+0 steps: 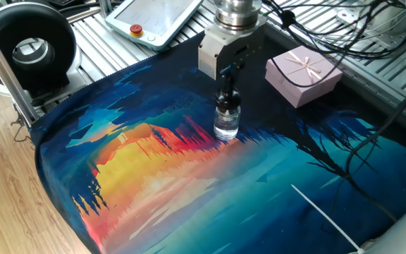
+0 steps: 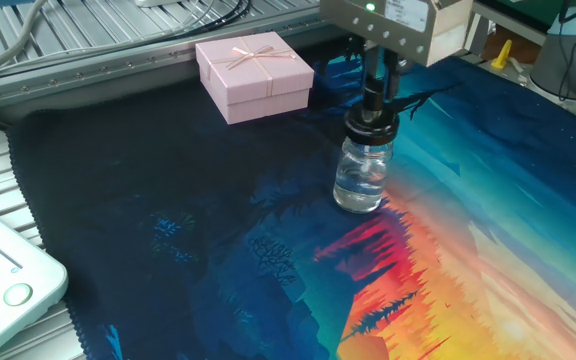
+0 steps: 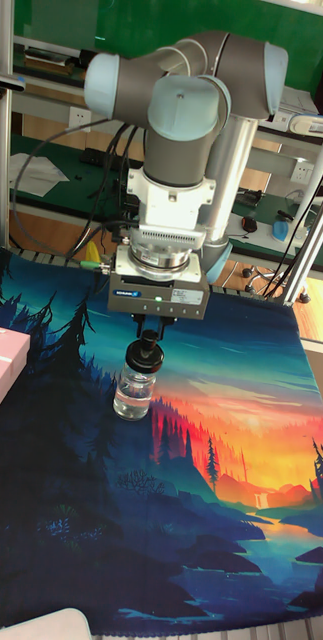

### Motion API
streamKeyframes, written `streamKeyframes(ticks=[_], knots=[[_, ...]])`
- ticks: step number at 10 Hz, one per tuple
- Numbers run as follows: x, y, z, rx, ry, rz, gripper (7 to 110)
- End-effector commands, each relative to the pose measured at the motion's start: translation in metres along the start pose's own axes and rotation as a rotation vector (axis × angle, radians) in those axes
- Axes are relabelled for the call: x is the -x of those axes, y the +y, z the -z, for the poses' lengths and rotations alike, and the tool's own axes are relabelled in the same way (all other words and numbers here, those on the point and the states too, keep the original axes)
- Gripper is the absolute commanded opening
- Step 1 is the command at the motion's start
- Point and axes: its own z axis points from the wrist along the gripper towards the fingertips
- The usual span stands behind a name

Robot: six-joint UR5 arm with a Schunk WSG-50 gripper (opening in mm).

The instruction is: Unscrew the lid from the jar

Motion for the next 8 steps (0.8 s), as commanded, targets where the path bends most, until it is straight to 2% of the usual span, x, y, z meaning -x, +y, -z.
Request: streamKeyframes(ticks=[1, 3, 4, 5, 8], knots=[[0.005, 0.001, 0.007, 0.032, -0.085, 0.01, 7], [0.017, 0.001, 0.011, 0.054, -0.169, 0.02, 7], [0.014, 0.0, 0.009, 0.061, -0.178, 0.024, 7], [0.011, 0.0, 0.004, 0.066, -0.177, 0.024, 7], [-0.007, 0.0, -0.007, 0.055, -0.12, 0.038, 7]])
